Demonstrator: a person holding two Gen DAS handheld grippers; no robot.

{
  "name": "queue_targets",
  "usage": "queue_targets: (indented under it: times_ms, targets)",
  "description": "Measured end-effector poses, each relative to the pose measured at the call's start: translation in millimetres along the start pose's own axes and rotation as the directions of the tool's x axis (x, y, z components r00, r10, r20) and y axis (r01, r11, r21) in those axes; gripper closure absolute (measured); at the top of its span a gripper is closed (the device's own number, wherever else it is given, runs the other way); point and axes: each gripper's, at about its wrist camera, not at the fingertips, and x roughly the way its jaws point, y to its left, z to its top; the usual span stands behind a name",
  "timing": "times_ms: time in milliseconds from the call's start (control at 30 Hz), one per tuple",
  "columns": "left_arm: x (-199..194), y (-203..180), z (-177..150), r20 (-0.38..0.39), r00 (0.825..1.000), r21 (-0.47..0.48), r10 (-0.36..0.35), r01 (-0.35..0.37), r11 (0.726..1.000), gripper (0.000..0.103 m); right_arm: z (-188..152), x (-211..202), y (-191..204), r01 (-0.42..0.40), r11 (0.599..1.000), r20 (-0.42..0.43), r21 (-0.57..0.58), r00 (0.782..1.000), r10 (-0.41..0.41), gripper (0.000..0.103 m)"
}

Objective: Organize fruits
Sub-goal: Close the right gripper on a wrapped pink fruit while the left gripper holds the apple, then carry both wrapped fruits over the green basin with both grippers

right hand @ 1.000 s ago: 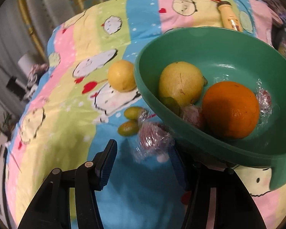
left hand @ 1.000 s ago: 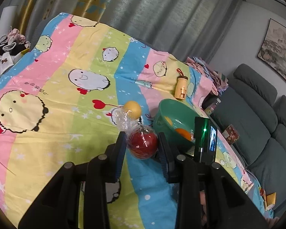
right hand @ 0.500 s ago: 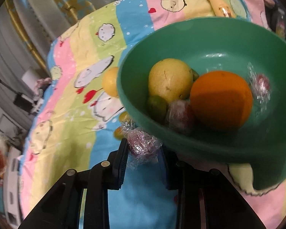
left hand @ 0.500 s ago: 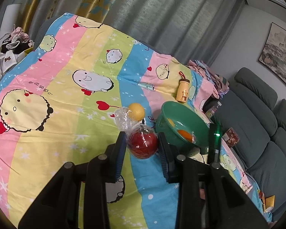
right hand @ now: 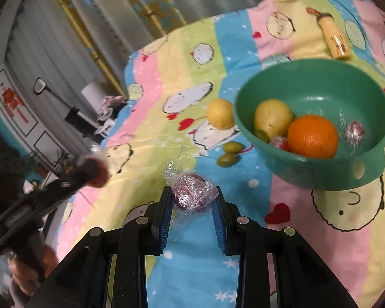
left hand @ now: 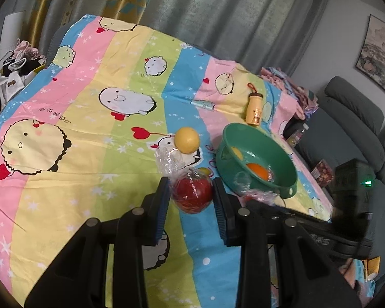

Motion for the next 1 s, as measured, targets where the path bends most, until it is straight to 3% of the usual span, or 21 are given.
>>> queue_targets:
  times_ms: [400, 1000]
  targets:
    - [18.4, -21.9, -1.7, -0.032, 0.996, 0.056, 0.079, -0.077, 0.995, 0.07, 21.4, -33.9, -6.8, 0.018, 0.995, 0.092, -0.1, 0.996, -0.009, 0.071]
    - [52.1, -64.9, 8.8, -0.049, 0.985, 0.17, 0.163, -0.153, 0.973, 0.07, 51.4, -51.6, -57.8, 0.004, 0.998, 0.163, -0.064, 0.987, 0.007, 0.071]
